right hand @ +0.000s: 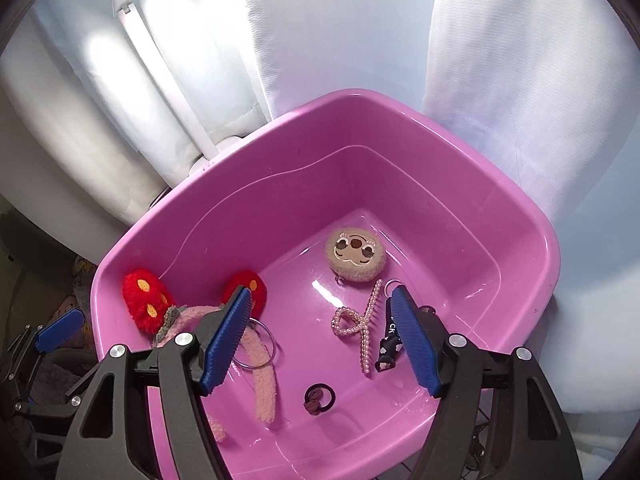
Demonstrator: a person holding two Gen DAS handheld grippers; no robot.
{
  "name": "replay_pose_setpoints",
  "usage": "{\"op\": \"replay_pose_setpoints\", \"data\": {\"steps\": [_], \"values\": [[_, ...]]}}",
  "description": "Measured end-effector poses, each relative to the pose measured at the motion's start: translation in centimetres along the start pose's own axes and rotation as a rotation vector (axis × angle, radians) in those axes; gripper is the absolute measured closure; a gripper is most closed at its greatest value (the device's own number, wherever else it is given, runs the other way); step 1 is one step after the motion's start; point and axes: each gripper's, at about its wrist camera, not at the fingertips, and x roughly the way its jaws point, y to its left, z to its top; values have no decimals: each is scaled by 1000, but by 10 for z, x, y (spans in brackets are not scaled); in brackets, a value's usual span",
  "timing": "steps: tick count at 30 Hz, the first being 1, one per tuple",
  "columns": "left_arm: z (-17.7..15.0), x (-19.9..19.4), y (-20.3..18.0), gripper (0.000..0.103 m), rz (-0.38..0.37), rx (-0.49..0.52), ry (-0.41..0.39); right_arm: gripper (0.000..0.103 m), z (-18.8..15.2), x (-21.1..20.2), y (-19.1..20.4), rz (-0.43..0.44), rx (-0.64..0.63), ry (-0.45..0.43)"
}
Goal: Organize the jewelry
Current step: 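Withdraw both tools from the tub back over the table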
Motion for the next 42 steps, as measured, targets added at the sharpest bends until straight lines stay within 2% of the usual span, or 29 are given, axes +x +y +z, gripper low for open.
{"op": "replay_pose_setpoints", "data": {"steps": [9, 12, 14, 18, 30, 42], "values": [[-12, -21, -3, 13, -17, 40, -39, 32, -24, -43, -3, -4, 25, -86], [-16, -28, -8, 11, -20, 58, -56, 32, -38, -58, -9, -5, 46, -112], [-18, -33, -13, 10, -27, 68, -67, 28, -49, -67, -14, -6, 63, -125], [-24, -46, -27, 8, -41, 89, -95, 28, -76, -87, -23, -48, 78, -154], [-61, -74, -104, 6, -92, 219, -133, 28, -186, -152, -90, -129, 221, -212], [-128, -87, -196, 6, -178, 300, -80, 28, -311, -208, -163, -213, 367, -217]]}}
